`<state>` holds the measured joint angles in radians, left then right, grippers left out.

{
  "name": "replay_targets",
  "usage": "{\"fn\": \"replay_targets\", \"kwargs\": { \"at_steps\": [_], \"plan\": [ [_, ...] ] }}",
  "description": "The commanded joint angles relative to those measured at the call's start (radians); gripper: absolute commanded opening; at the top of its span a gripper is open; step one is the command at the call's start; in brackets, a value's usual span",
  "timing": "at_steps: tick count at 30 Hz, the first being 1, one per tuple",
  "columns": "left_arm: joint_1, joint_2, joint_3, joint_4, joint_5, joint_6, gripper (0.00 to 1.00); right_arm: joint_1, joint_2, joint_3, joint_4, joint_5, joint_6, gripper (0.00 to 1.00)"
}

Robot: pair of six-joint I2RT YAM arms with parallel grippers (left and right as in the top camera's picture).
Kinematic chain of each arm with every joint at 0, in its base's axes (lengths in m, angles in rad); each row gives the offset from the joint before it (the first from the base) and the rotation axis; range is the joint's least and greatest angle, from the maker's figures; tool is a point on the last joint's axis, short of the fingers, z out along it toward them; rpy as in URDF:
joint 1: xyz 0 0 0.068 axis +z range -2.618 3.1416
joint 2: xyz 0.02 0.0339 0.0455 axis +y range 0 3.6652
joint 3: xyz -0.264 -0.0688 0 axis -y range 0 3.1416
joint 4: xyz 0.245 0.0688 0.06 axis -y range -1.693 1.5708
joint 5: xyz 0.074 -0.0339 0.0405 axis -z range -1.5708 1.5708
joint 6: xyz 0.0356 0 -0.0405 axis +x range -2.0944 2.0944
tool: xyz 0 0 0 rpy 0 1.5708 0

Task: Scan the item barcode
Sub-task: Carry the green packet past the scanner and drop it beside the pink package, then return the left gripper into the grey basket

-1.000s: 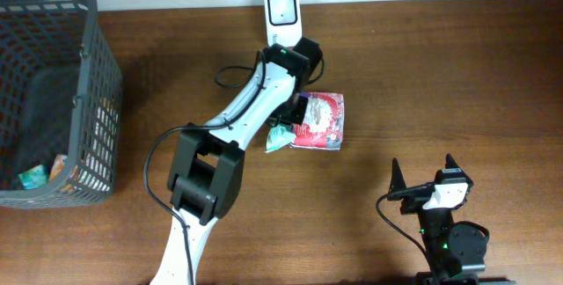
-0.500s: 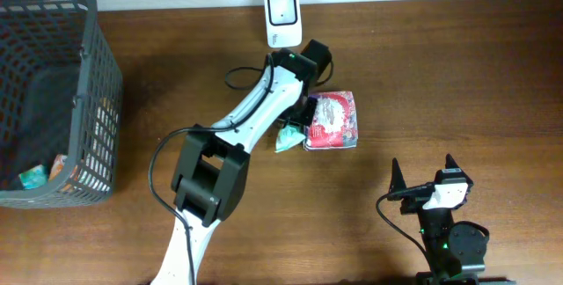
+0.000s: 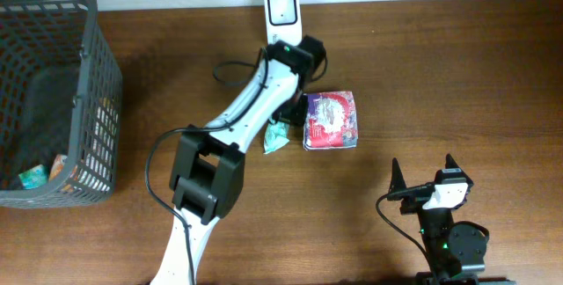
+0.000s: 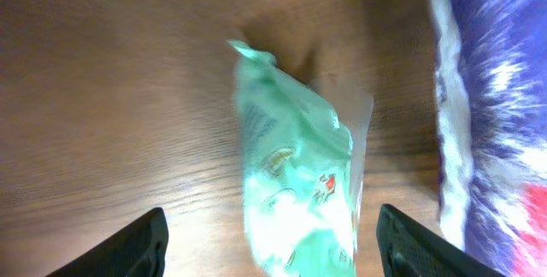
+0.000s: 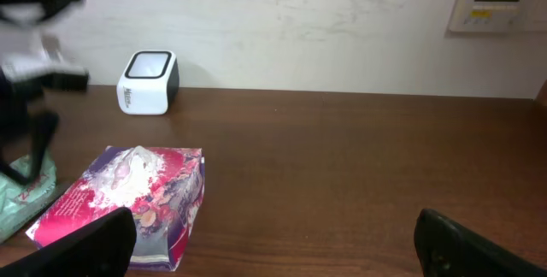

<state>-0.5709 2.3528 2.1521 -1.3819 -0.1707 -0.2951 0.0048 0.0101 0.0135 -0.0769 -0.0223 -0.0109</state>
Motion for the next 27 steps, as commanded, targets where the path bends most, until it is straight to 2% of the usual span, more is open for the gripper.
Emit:
{"fn": "replay_targets", "kwargs": {
  "at_steps": [1, 3, 5, 9, 11, 15, 18, 19, 22, 23, 27],
  "plan": [
    [0.066, -0.001, 0.311, -0.101, 0.058, -0.003, 0.75, -0.006, -0.006, -0.008, -0.003, 0.008, 0.004, 0.99],
    [0.105, -0.001, 0.473, -0.138, 0.184, -0.003, 0.7, -0.006, -0.006, -0.008, -0.003, 0.008, 0.004, 0.99],
    [0.147, 0.0, 0.578, -0.16, 0.182, -0.003, 0.61, -0.006, -0.007, -0.008, -0.003, 0.008, 0.004, 0.99],
    [0.257, -0.003, 0.689, -0.27, 0.175, -0.002, 0.59, -0.006, -0.006, -0.008, -0.003, 0.008, 0.004, 0.99],
    [0.291, -0.006, 0.772, -0.299, 0.175, -0.002, 0.67, -0.006, -0.006, -0.008, -0.003, 0.008, 0.004, 0.99],
    [0.392, -0.061, 0.978, -0.306, 0.175, -0.002, 0.74, -0.006, -0.006, -0.008, -0.003, 0.008, 0.004, 0.99],
    [0.471, -0.136, 0.987, -0.295, 0.165, -0.002, 0.89, -0.006, -0.006, -0.008, -0.003, 0.008, 0.004, 0.99],
    [0.505, -0.16, 0.987, -0.298, 0.147, -0.002, 0.91, -0.006, -0.006, -0.008, -0.003, 0.008, 0.004, 0.99],
    [0.644, -0.229, 0.986, -0.306, 0.122, -0.003, 0.95, -0.006, -0.006, -0.008, -0.003, 0.008, 0.004, 0.99],
    [0.695, -0.244, 0.986, -0.306, 0.122, -0.003, 0.99, -0.006, -0.006, -0.008, -0.003, 0.008, 0.004, 0.99],
    [0.84, -0.248, 0.972, -0.306, 0.122, -0.003, 0.99, -0.006, -0.006, -0.008, -0.003, 0.008, 0.004, 0.99]
  ]
}}
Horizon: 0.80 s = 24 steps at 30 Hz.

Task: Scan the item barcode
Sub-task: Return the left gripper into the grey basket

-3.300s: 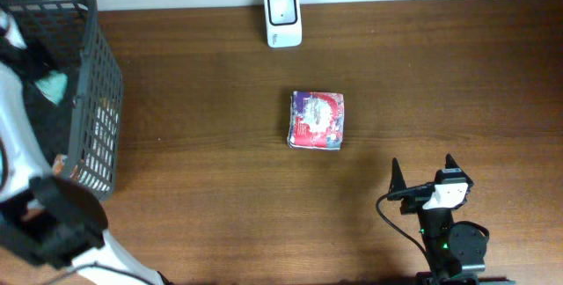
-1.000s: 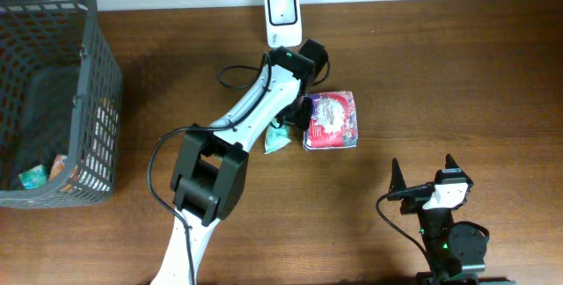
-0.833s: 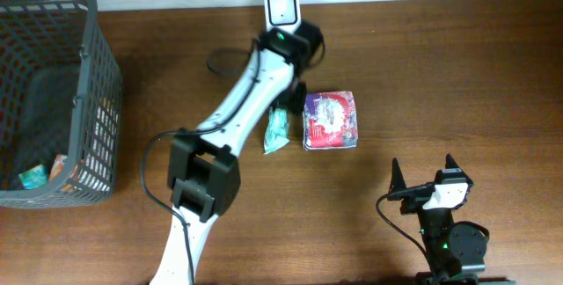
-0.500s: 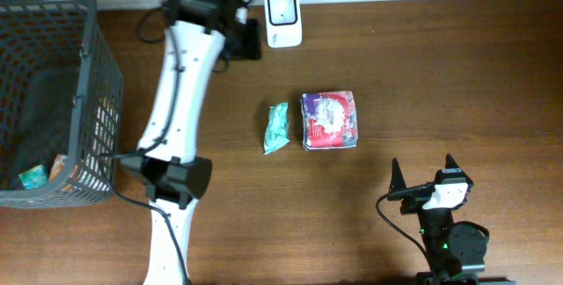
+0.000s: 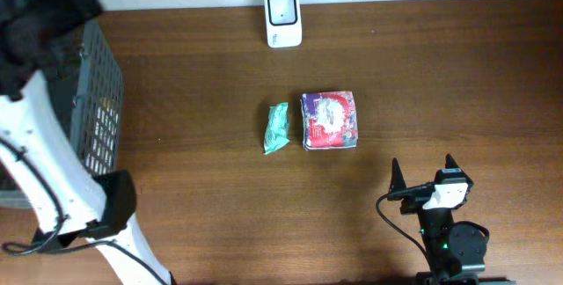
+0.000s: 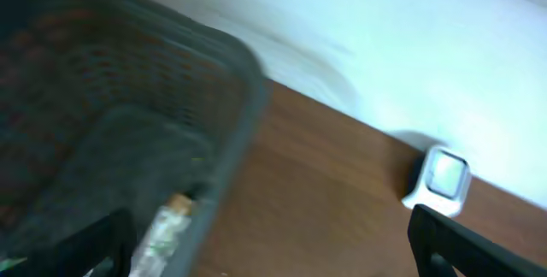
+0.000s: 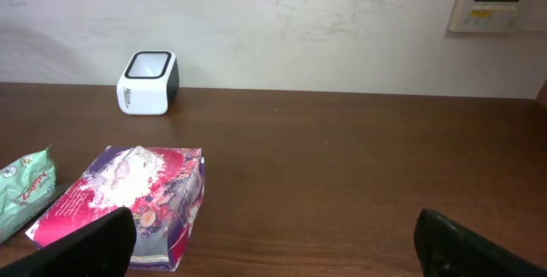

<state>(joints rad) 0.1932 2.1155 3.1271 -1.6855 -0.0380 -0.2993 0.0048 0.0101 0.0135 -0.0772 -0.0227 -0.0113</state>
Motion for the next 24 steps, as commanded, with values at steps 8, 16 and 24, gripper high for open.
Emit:
{"fn": "replay_targets", "kwargs": {
  "at_steps": [8, 16, 24],
  "plan": [
    [0.272, -0.003, -0.181, 0.0, -0.014, 0.012, 0.96, -0.006, -0.007, -0.008, -0.002, 0.009, 0.004, 0.99],
    [0.288, -0.001, -0.703, 0.167, 0.017, 0.24, 0.95, -0.006, -0.006, -0.008, -0.002, 0.009, 0.004, 0.99],
    [0.32, -0.001, -1.124, 0.334, 0.061, 0.448, 0.99, -0.006, -0.006, -0.008, -0.002, 0.009, 0.004, 0.99]
  ]
}}
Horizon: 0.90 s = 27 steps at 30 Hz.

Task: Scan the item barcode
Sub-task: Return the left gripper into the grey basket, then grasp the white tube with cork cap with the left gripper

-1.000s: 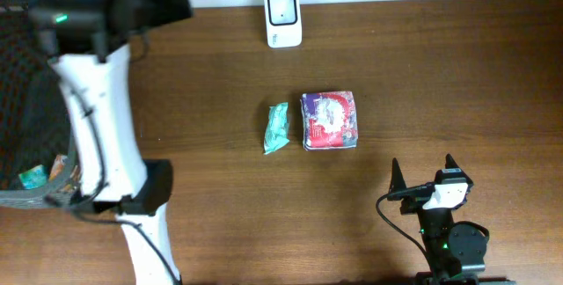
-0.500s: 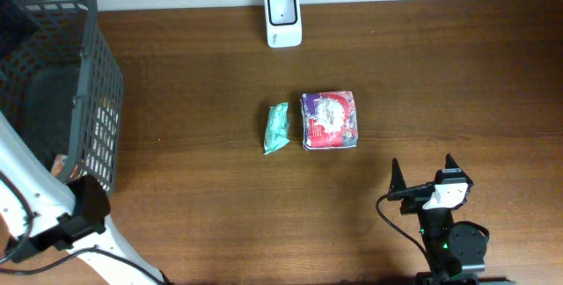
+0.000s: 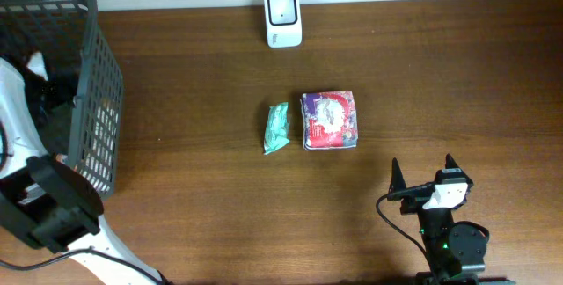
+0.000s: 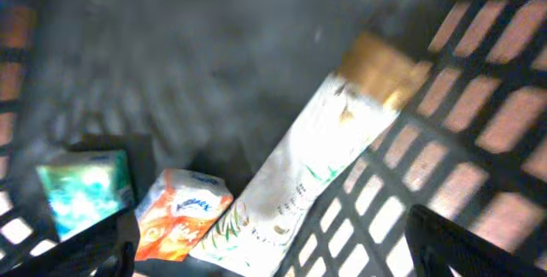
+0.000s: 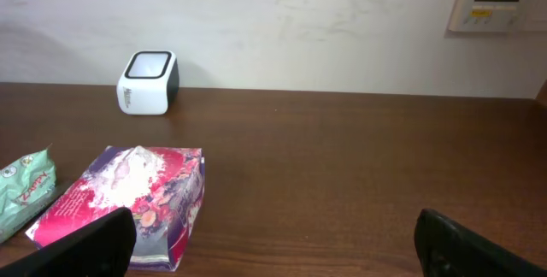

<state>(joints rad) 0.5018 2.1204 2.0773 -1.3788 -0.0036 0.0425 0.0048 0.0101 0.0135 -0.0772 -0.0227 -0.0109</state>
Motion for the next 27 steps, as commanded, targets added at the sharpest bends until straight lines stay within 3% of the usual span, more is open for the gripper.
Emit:
{"fn": "replay_targets", "kwargs": {
  "at_steps": [1, 11, 14, 17, 27],
  "plan": [
    [0.014, -0.006, -0.097, 0.037, 0.026, 0.118, 0.99, -0.006, -0.006, -0.008, -0.002, 0.009, 0.004, 0.99],
    [0.066, -0.006, -0.193, 0.066, 0.048, 0.189, 0.97, -0.006, -0.006, -0.008, -0.002, 0.009, 0.004, 0.99],
    [0.066, -0.006, -0.227, 0.093, 0.15, 0.251, 0.96, -0.006, -0.006, -0.008, -0.002, 0.009, 0.004, 0.99],
    [0.065, -0.006, -0.258, 0.141, 0.15, 0.252, 0.94, -0.006, -0.006, -0.008, -0.002, 0.009, 0.004, 0.99],
    [0.065, -0.006, -0.41, 0.313, 0.133, 0.289, 0.76, -0.006, -0.006, -0.008, -0.002, 0.009, 0.004, 0.99]
  ]
}}
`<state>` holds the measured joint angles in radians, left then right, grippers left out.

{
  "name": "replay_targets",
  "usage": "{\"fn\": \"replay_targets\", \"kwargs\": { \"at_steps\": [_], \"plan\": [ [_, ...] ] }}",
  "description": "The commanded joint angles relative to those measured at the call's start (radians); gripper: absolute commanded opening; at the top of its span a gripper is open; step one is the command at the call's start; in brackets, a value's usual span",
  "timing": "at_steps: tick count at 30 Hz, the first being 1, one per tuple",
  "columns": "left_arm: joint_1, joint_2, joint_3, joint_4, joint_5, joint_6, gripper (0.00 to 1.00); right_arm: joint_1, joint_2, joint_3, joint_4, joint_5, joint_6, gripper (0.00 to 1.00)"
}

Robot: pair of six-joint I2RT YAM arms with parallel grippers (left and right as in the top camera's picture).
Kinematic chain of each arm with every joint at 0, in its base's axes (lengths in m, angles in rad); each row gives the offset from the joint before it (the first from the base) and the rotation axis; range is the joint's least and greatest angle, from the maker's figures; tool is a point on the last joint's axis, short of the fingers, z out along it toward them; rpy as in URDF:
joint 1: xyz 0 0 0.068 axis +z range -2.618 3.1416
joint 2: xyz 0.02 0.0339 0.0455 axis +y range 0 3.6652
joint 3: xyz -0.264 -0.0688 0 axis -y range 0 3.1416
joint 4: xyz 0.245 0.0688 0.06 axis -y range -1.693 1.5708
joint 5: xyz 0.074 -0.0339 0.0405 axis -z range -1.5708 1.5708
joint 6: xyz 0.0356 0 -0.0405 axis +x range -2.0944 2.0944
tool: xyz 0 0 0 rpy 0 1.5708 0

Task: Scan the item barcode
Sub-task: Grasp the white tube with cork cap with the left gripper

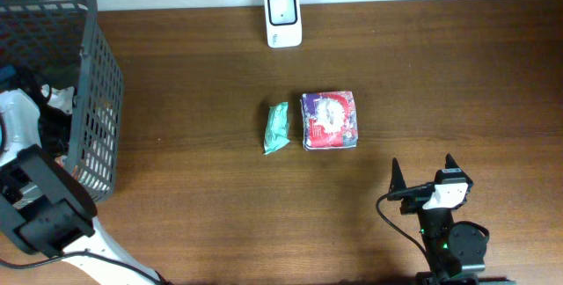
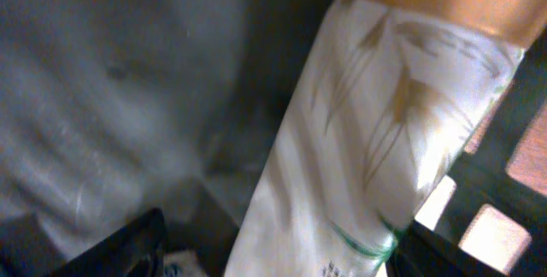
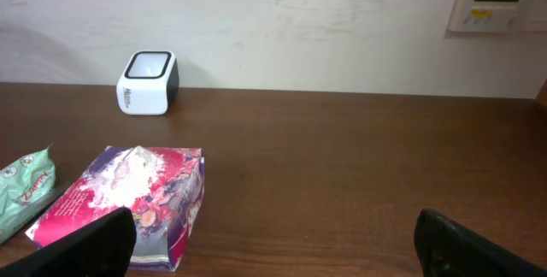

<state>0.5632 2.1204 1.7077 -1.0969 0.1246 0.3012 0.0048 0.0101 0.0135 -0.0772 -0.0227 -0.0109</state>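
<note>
My left gripper (image 1: pixel 47 107) is down inside the grey basket (image 1: pixel 91 65) at the table's left end. In the left wrist view the left gripper (image 2: pixel 273 247) is open, and a white pouch (image 2: pixel 367 140) with gold leaf print and an orange top lies between its fingers (image 2: pixel 128 243). I cannot tell whether they touch it. The white scanner (image 1: pixel 283 7) stands at the far edge. My right gripper (image 1: pixel 424 175) stands open and empty near the front right.
A green packet (image 1: pixel 277 127) and a purple and pink packet (image 1: pixel 330 120) lie side by side mid-table; the right wrist view shows the purple packet (image 3: pixel 137 196) and the scanner (image 3: pixel 147 82). More packets lie in the basket.
My left gripper has come lower in the basket. The white pouch, then a short way below, now fills the view between its open fingers. The right arm has not moved.
My left gripper was open over the green packet at mid-table. Then it was at the basket's far corner, with the green packet left beside the purple one. Then it hung inside the basket above the white pouch, and now sits close round it.
</note>
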Motion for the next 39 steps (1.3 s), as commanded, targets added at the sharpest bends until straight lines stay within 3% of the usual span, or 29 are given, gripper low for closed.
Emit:
{"fn": "replay_targets", "kwargs": {
  "at_steps": [1, 5, 8, 10, 13, 19, 22, 23, 25, 29, 33, 35, 39],
  "plan": [
    [0.004, -0.006, -0.048, 0.043, -0.011, 0.03, 0.74, -0.006, -0.006, -0.008, -0.002, 0.009, 0.004, 0.99],
    [0.007, -0.006, -0.056, 0.064, -0.158, 0.01, 0.47, -0.006, -0.006, -0.008, -0.002, 0.009, 0.004, 0.99],
    [0.008, -0.006, -0.056, 0.071, -0.177, -0.013, 0.41, -0.006, -0.006, -0.008, -0.002, 0.009, 0.004, 0.99],
    [0.007, -0.006, -0.056, 0.06, -0.137, -0.024, 0.32, -0.006, -0.006, -0.008, -0.002, 0.009, 0.004, 0.99],
    [0.007, -0.006, -0.056, 0.065, 0.031, -0.023, 0.43, -0.006, -0.006, -0.008, -0.002, 0.009, 0.004, 0.99],
    [0.008, -0.006, -0.126, 0.109, -0.048, -0.023, 0.34, -0.006, -0.006, -0.008, -0.002, 0.009, 0.004, 0.99],
    [0.009, -0.006, -0.153, 0.166, -0.05, -0.023, 0.18, -0.006, -0.006, -0.008, -0.002, 0.009, 0.004, 0.99],
    [0.009, -0.006, -0.152, 0.174, -0.05, -0.024, 0.07, -0.006, -0.006, -0.008, -0.002, 0.009, 0.004, 0.99],
    [0.009, -0.006, -0.141, 0.18, -0.05, -0.024, 0.0, -0.006, -0.006, -0.008, -0.002, 0.009, 0.004, 0.99],
    [0.009, -0.011, 0.004, 0.113, -0.05, -0.142, 0.0, -0.006, -0.006, -0.008, -0.002, 0.009, 0.004, 0.99],
    [0.009, -0.02, 0.378, -0.081, -0.05, -0.197, 0.0, -0.006, -0.006, -0.008, -0.002, 0.009, 0.004, 0.99],
    [0.01, -0.031, 0.595, -0.174, -0.05, -0.344, 0.0, -0.006, -0.006, -0.008, -0.002, 0.009, 0.004, 0.99],
    [0.009, -0.076, 0.83, -0.237, -0.034, -0.484, 0.0, -0.006, -0.006, -0.008, -0.002, 0.009, 0.004, 0.99]
  ]
}}
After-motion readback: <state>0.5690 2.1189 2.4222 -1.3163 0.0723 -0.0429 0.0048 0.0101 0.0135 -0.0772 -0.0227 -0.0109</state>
